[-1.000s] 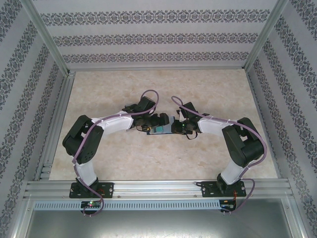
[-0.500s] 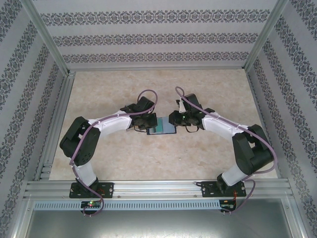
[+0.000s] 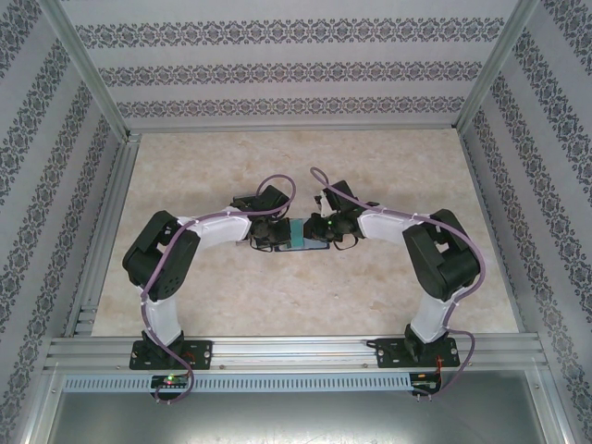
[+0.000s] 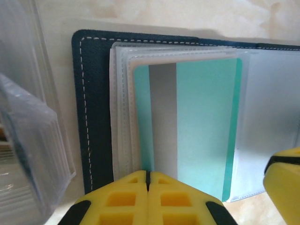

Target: Take the credit cards out of the card holder

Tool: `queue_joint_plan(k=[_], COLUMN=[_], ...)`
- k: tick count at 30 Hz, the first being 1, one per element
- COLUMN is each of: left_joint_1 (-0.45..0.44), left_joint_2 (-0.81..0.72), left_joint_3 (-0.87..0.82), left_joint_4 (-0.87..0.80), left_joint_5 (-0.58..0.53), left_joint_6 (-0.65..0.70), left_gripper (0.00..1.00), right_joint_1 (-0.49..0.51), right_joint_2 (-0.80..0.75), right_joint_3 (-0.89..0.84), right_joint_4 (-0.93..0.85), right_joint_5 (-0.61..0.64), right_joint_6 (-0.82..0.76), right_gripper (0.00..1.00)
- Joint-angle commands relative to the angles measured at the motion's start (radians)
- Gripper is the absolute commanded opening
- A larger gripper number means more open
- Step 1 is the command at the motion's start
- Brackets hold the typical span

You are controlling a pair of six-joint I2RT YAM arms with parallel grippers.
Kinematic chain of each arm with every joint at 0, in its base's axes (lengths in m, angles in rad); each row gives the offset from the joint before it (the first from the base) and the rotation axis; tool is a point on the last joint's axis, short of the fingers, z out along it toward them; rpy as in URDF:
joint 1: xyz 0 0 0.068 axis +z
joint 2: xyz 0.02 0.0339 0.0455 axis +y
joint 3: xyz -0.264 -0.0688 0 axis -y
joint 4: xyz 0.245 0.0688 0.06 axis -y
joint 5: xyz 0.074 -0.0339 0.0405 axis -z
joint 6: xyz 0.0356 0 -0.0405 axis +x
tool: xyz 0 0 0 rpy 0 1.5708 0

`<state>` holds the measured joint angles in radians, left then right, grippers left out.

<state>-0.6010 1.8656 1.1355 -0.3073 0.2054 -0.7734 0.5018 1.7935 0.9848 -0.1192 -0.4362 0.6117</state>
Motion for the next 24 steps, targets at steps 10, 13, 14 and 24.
queue_joint_plan(k=[10, 13, 14, 24], left_joint_1=[0.007, 0.007, 0.007, 0.007], left_joint_2=[0.032, 0.032, 0.033, 0.034], left_joint_3=[-0.009, -0.011, -0.012, -0.008], left_joint_4=[-0.035, -0.030, -0.029, -0.034], left_joint_5=[0.013, 0.020, 0.022, 0.024], left_joint_6=[0.005, 0.004, 0.004, 0.005], left_gripper=[0.05, 0.05, 0.05, 0.05], right_joint_1=[0.005, 0.006, 0.006, 0.004], right_joint_2=[0.067, 0.079, 0.082, 0.087], right_joint_3=[0.036, 0.036, 0.037, 0.027], right_joint_4=[0.056, 0.062, 0.066, 0.087], right_joint_5=[-0.060, -0.069, -0.074, -0.092], right_joint_6=[0.037, 0.040, 0.042, 0.050], right_gripper=[0.20, 0.20, 0.20, 0.00])
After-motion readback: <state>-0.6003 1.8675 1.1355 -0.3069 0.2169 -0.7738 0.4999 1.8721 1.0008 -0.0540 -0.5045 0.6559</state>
